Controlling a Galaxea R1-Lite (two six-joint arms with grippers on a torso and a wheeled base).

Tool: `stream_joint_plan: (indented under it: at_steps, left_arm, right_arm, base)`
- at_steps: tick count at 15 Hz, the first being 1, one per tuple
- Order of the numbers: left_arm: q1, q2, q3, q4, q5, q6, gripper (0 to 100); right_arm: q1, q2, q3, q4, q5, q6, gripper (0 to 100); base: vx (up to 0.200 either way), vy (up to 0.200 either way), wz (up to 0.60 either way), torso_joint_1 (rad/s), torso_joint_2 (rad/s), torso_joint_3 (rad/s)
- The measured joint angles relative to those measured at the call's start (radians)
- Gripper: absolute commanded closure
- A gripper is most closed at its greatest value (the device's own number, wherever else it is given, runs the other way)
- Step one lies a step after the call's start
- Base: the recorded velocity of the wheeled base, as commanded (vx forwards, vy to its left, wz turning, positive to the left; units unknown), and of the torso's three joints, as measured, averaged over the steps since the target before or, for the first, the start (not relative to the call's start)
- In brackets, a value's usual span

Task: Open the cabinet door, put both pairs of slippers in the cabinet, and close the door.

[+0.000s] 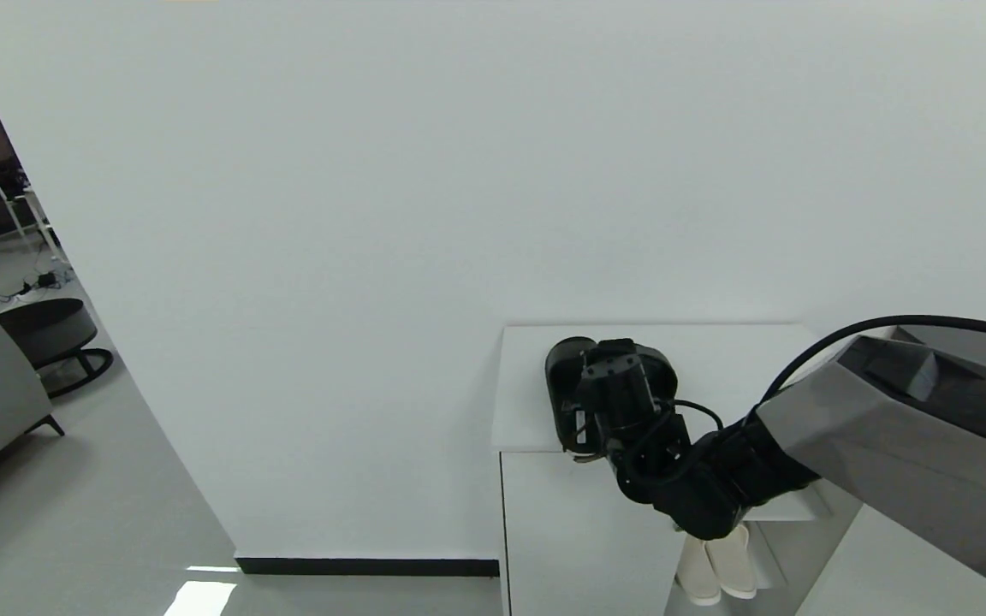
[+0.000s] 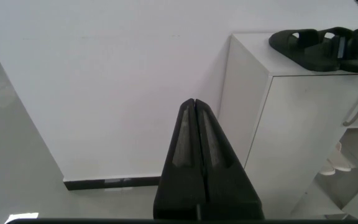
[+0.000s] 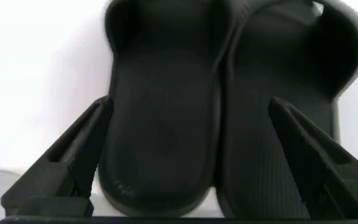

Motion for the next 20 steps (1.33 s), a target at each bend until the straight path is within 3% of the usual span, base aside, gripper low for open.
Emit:
stream_joint_plan:
  at_steps: [4, 13, 14, 20]
  left_arm:
    - [0.001, 0.0, 0.0, 0.0, 0.0, 0.0, 100]
    - [0.001, 0.0, 0.0, -0.001, 0.0, 0.0, 100]
    - [0.001, 0.0, 0.0, -0.001, 0.0, 0.0, 100]
    - [0.001, 0.0, 0.0, 0.0, 0.0, 0.0, 100]
  right_arm:
    - [-0.028, 0.043, -0.059, 0.013, 0.0, -0.003, 0]
    - [-0.106, 0.191, -0.352, 0.116, -0.004, -0.041, 0]
    - [-0.113, 0.209, -0.388, 0.131, -0.004, -0.044, 100]
    - [-0.133, 0.261, -0.503, 0.191, -0.004, -0.043, 100]
  base:
    - [0.0, 0.0, 0.0, 0.0, 0.0, 0.0]
    - [0.0, 0.0, 0.0, 0.0, 0.0, 0.0]
    - [0.0, 0.0, 0.0, 0.0, 0.0, 0.0]
    - [0.0, 0.0, 0.0, 0.0, 0.0, 0.0]
